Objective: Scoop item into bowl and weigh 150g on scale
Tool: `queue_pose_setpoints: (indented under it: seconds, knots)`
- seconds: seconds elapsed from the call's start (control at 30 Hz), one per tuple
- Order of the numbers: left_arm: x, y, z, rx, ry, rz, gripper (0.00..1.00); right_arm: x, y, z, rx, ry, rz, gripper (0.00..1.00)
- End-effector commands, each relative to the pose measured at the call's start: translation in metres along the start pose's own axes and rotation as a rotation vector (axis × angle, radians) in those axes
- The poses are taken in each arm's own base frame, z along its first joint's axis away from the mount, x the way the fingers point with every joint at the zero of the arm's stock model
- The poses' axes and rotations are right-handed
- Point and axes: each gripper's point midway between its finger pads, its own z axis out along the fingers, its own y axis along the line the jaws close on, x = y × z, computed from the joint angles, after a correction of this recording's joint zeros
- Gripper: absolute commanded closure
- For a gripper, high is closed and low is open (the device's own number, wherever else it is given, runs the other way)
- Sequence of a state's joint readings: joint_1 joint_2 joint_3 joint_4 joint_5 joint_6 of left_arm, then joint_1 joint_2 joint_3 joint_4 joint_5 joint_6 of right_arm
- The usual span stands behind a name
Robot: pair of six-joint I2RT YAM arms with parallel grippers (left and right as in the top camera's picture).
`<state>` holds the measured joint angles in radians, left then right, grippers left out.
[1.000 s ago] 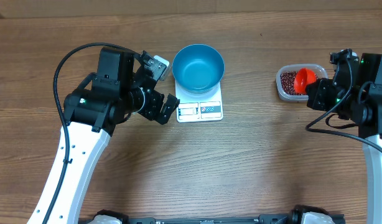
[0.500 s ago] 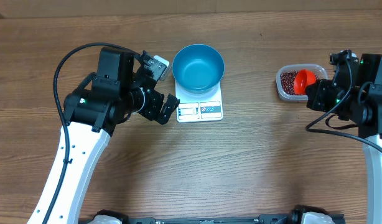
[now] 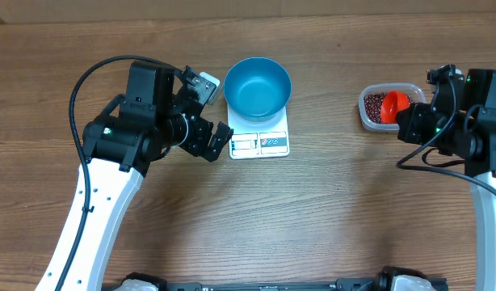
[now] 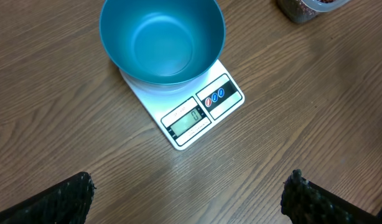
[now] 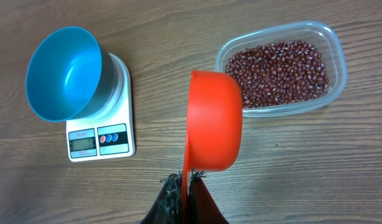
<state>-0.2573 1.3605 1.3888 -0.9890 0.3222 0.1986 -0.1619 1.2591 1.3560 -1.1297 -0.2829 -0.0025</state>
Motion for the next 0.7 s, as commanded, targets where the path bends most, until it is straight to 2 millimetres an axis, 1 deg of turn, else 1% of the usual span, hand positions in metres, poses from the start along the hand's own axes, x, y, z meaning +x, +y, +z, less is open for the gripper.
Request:
queue_pose_setpoints:
  seconds: [0.0, 0.43, 0.67]
  knots:
    - [-0.004, 0.0, -0.001, 0.005, -0.007, 0.016, 0.0, -0.011, 0.001, -0.005, 0.005, -0.029, -0.032, 0.96]
    - [-0.004, 0.0, -0.001, 0.005, -0.007, 0.016, 0.0, -0.013, 0.002, -0.005, 0.001, -0.037, -0.032, 0.96]
    - [-0.004, 0.0, -0.001, 0.005, -0.007, 0.016, 0.0, -0.026, 0.002, -0.006, -0.001, -0.087, -0.048, 0.96]
